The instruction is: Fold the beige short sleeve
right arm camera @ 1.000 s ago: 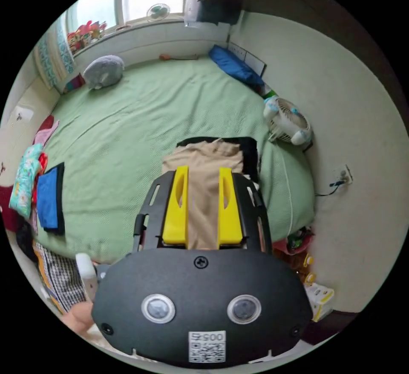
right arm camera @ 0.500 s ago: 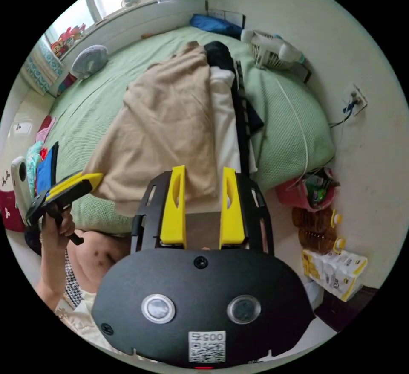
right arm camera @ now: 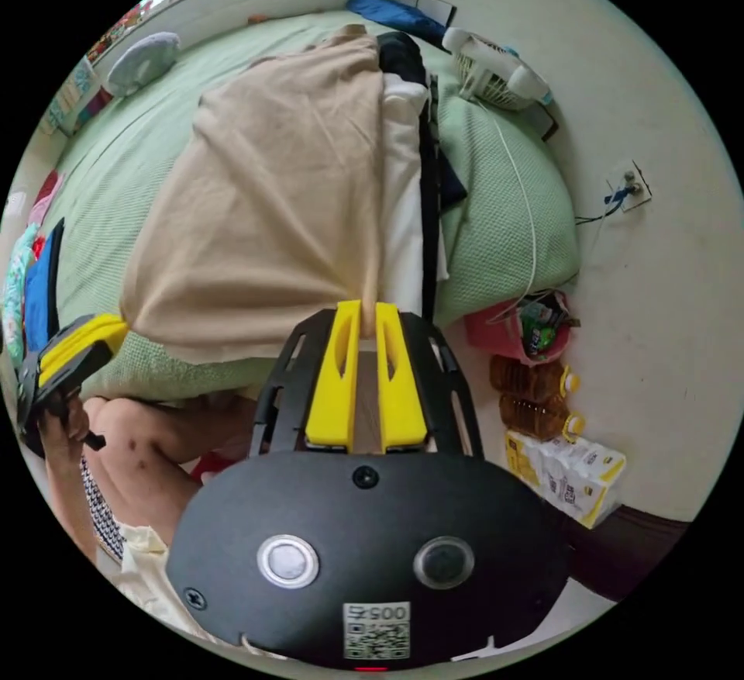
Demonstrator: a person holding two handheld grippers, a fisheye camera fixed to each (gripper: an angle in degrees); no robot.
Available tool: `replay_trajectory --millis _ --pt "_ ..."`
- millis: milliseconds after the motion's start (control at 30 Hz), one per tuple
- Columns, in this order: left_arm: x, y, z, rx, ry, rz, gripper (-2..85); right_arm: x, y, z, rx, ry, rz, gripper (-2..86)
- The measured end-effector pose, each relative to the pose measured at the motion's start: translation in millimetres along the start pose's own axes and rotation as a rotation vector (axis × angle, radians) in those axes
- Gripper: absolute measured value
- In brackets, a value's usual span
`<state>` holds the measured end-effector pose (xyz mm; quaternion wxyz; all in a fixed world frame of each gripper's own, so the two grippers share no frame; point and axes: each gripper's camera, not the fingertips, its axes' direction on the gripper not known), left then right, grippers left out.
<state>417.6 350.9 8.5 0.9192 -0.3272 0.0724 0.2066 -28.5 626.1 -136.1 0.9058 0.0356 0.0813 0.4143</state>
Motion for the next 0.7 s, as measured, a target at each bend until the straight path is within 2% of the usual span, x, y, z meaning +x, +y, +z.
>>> replay_trajectory --millis 133,233,300,433,567,633,700 --pt "-44.0 58.7 -53.4 0.090 -0.107 -0.062 -0.4 -56.5 34.6 -14.1 0.079 0.097 -0.154 -1.3" --pt "-85.8 107.5 -90.7 0.121 -0.237 -0.171 -0.5 -121.8 60.9 -26.8 0.170 0.092 -0.277 -1.3" --pt "-110.2 136.1 -107.5 0.106 -0.293 -0.244 -0.5 -164.9 76.1 -32.3 0.243 0.041 -0.348 -1.2" --pt "-159.2 202.2 -133.3 0.076 -0.394 -0.424 -0.6 -271.3 100.7 -23.4 0.279 -0.266 -0.500 -1.3" --pt "-197.0 257.7 -136.8 0.001 -0.451 -0.580 -0.6 -361.5 113.8 -13.2 0.295 -0.480 -0.508 -1.3" --pt "-210.9 275.1 -133.4 -0.024 -0.443 -0.641 -0.6 -385.0 121.0 -14.8 0.366 -0.528 -0.498 -1.2" --pt "-222.9 286.6 -125.4 -0.063 -0.418 -0.687 -0.6 -406.8 127.3 -5.0 0.404 -0.476 -0.470 -1.2"
